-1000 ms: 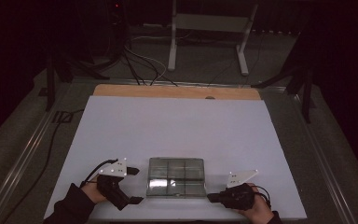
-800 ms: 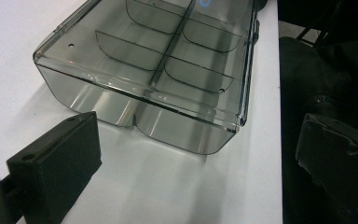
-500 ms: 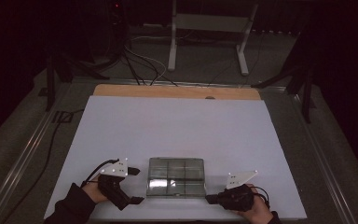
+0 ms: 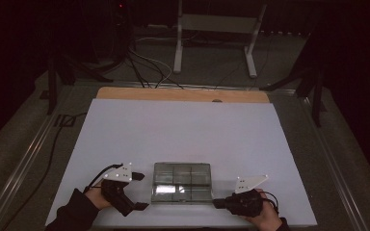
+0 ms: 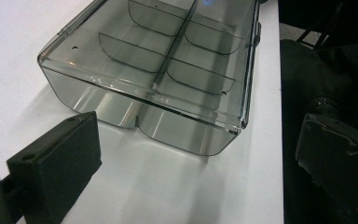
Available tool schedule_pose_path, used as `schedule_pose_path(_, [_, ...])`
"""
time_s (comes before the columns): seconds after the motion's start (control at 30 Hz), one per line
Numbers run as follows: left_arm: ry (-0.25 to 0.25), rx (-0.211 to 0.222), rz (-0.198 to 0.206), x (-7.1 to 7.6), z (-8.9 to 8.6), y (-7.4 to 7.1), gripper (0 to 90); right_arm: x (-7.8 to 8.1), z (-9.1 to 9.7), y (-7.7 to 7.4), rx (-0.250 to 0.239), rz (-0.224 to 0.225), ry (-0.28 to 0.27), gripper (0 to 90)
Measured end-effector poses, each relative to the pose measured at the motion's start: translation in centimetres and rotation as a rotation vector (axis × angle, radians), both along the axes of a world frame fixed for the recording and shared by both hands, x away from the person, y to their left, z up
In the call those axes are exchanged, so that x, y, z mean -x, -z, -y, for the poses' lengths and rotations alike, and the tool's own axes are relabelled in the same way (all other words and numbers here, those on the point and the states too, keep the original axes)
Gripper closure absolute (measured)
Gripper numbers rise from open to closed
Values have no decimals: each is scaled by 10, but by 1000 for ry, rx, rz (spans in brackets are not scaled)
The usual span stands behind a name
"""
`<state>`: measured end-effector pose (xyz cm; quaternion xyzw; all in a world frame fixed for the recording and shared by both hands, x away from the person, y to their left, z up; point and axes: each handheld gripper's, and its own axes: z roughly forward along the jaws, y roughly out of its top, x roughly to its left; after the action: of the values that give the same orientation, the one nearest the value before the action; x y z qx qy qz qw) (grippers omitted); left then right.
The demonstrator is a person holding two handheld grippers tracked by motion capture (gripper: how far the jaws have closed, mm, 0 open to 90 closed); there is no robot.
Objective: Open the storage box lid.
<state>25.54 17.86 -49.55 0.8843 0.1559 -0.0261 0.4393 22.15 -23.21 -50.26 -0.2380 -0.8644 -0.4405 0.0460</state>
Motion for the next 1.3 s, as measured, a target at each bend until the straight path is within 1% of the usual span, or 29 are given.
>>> schedule_pose_path(0.13, [-5, 4, 1, 0, 0, 0, 17, -1, -2, -3, -17, 15, 12, 900])
schedule_pose_path(0.27, [-7, 5, 5, 0, 0, 0, 17, -2, -1, -6, -35, 28, 42, 900])
schedule_pose_path(0.33, [-8, 2, 10, -1, 0, 0, 18, -2, 0, -7, -50, 32, 48, 900])
schedule_pose_path(0.43, [-13, 4, 12, -2, 0, 0, 18, -3, -1, -9, -56, 46, 58, 900])
schedule_pose_path(0.53, [-17, 3, 16, -2, 0, 0, 17, -3, -1, -11, -73, 52, 67, 900])
schedule_pose_path(0.67, [-31, 9, 35, -4, 0, -1, 18, -4, -1, -14, -88, 60, 77, 900])
schedule_pose_path(0.73, [-39, 22, 52, -5, 0, -1, 18, -4, -2, -15, -94, 66, 79, 900])
schedule_pose_path(0.8, [-50, 40, 77, -7, 0, -2, 23, -5, -2, -16, -98, 67, 81, 900])
schedule_pose_path(0.83, [-54, 46, 96, -7, 0, -3, 23, -5, -2, -16, -102, 69, 84, 900])
schedule_pose_path(0.9, [-63, 45, 135, -9, 0, -4, 24, -6, -2, -18, -110, 65, 88, 900])
schedule_pose_path(0.97, [-65, 50, 160, -9, 1, -6, 45, -6, -2, -19, -114, 68, 90, 900])
schedule_pose_path(1.03, [-59, 41, 172, -10, 4, -6, 51, -7, -2, -20, -112, 75, 94, 900])
schedule_pose_path(1.1, [-63, 3, 169, -10, 8, -6, 54, -7, -2, -21, -113, 77, 94, 900])
schedule_pose_path(1.13, [-64, -5, 169, -10, 10, -6, 54, -7, -1, -21, -116, 78, 94, 900])
schedule_pose_path(1.2, [-62, -3, 156, -11, 12, -6, 54, -8, -1, -22, -117, 78, 95, 900])
schedule_pose_path(1.23, [-67, -9, 158, -11, 14, -6, 48, -8, -1, -22, -121, 81, 98, 900])
schedule_pose_path(1.3, [-69, -6, 157, -12, 15, -7, 44, -9, -1, -24, -127, 77, 101, 900])
